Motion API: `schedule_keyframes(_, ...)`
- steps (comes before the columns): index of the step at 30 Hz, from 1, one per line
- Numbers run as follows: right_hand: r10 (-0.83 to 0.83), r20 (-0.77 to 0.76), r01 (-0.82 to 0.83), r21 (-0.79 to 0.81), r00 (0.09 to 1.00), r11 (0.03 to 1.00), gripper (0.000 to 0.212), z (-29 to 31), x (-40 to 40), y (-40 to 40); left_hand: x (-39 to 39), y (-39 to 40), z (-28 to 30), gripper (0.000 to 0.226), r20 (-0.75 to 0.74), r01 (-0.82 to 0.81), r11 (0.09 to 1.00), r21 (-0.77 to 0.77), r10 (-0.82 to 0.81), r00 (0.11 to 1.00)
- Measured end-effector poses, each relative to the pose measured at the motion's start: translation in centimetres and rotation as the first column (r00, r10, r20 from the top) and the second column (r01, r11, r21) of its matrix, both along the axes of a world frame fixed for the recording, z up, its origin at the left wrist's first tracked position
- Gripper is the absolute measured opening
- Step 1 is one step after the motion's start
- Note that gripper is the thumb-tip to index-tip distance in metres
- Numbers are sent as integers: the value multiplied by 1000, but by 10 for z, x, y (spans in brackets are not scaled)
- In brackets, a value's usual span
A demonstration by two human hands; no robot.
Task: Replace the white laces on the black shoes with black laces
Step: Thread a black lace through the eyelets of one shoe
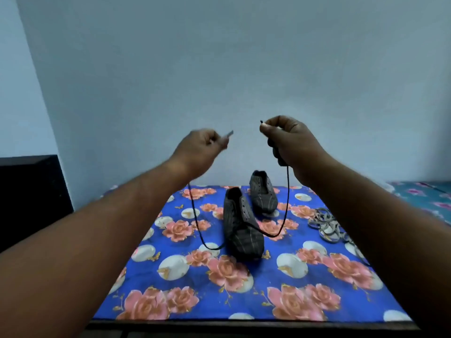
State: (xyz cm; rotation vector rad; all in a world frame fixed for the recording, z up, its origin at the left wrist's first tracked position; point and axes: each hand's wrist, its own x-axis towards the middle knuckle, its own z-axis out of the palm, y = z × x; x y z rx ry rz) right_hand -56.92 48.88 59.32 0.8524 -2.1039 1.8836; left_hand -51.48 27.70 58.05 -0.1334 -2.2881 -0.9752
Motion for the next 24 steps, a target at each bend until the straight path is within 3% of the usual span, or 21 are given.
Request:
schedule_keyframes(4,-103,-198,158,291,975,944,11,-60,-30,15,-10,-23,-82,20,276,-116,927,-357,223,935)
schedule_keyframes(6,-101,-317,250,474,943,845,11,-89,-44,20,-12,-28,-118,24,361,-105,874,-474,302,883)
schedule_keyframes(8,-49,-325,255,631,944,733,10,-116,-56,20,-17,-26,-147,38,365,-105,822,-559,358,860)
schedule_keyframes(11,30,-256,181,758,966,626,19,-155,-64,12,-26,-14,-177,42,325,-93,855,-511,292,900)
schedule_keyframes(14,86,-279,181,797,957,576,30,-182,-66,6,-37,-4,-198,34,300,-47,898,-437,194,934)
schedule_keyframes(20,69,-154,41,616,986,786,11,-204,-95,6,-53,-11,-212,17,270,18,982,-189,34,962)
schedule_keyframes(22,84,-108,0,612,991,791,11,-204,-104,6,-60,-21,-213,19,289,26,998,-54,-9,957)
schedule_keyframes(24,96,-158,33,663,983,748,8,-205,-113,4,-68,-30,-211,16,308,41,999,32,-49,950)
